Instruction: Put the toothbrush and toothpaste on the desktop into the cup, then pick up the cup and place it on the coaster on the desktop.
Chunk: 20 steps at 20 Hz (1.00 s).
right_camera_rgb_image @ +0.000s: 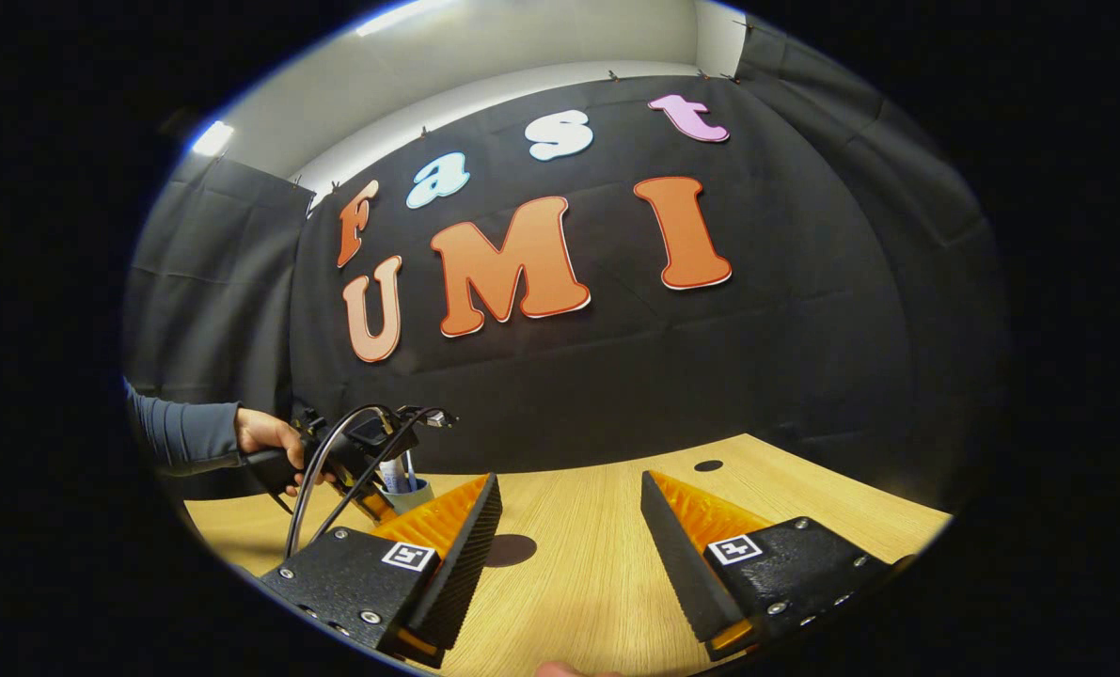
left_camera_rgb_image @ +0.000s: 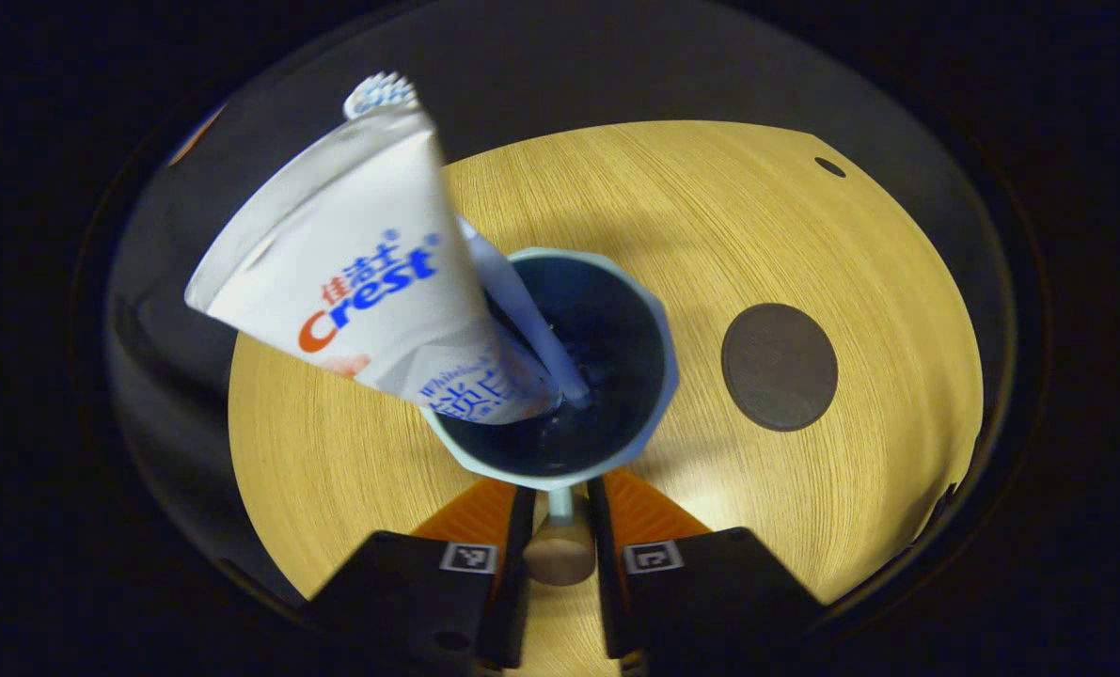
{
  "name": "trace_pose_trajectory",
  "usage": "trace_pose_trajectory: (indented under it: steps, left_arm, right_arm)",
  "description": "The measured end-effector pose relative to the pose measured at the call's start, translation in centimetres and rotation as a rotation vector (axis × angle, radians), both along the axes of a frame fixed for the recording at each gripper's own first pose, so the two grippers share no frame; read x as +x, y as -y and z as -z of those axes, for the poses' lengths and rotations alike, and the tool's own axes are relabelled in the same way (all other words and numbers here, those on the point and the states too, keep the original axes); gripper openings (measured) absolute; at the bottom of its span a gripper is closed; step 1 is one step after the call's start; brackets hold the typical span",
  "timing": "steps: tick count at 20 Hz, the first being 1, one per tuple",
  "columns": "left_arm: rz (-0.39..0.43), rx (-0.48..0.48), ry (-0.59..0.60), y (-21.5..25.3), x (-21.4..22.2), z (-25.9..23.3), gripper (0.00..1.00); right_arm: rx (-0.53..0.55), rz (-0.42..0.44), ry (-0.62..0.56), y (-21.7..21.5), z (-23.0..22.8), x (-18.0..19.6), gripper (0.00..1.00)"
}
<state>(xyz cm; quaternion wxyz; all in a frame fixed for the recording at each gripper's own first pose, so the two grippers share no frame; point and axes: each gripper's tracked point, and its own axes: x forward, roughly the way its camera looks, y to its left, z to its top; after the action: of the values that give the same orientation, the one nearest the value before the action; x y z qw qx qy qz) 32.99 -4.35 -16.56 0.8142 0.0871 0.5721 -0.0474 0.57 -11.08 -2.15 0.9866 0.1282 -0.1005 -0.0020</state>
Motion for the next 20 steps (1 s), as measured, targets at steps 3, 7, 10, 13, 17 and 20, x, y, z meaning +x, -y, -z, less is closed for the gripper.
trace_pose_trajectory:
  steps: [3,7,10,13,17,20]
  left_arm:
    - [-0.006,-0.018,0.02,-0.2,1.1,0.2,0.29]
    - [-0.024,-0.04,0.035,-0.4,3.1,0.5,0.29]
    - [-0.033,-0.054,0.049,-0.3,5.3,0.7,0.29]
    - [-0.034,-0.067,0.066,-0.1,8.3,0.7,0.29]
    - [-0.007,-0.086,0.099,-0.5,5.6,-7.3,0.29]
    - [0.025,-0.104,0.124,-0.2,5.5,-13.2,0.29]
  right_arm:
    - [0.0,-0.002,0.001,0.2,0.1,0.0,0.9]
    - [-0.009,0.0,-0.001,0.2,0.1,0.0,0.9]
    - [-0.01,0.004,0.002,0.4,-0.1,-0.1,0.9]
    - [-0.011,0.011,0.005,0.6,-0.2,-0.1,0.9]
    - [-0.014,0.019,0.002,0.7,-0.2,-0.3,0.9]
    - [-0.033,0.034,0.003,1.0,-0.5,-0.6,0.9]
